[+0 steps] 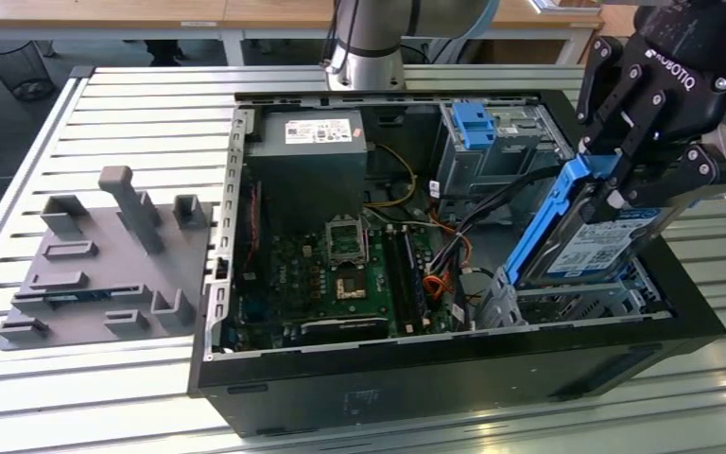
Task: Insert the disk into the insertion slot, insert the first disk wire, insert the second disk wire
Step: 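Insert the disk into the insertion slot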
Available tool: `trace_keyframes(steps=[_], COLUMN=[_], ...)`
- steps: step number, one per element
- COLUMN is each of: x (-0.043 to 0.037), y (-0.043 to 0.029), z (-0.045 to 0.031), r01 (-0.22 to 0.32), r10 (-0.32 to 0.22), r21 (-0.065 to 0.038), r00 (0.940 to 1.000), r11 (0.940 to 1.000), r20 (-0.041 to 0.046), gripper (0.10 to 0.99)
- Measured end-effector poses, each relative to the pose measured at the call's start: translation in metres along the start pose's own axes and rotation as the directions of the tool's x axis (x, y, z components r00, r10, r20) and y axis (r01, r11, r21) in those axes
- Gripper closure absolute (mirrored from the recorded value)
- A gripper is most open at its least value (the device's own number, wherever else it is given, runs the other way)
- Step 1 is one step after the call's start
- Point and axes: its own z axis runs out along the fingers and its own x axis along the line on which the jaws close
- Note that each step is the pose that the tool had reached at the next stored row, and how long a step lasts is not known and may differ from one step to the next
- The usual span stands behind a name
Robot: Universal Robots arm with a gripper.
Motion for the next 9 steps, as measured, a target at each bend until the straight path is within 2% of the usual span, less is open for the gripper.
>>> trace_keyframes(steps=[9], x=[0.0], y=[-0.0001], z=[0.0063], r01=[0.0], r10=[0.0], r21=[-0.003], r00=[1.0], r11=[1.0], r20=[0.0005], gripper=[0.722])
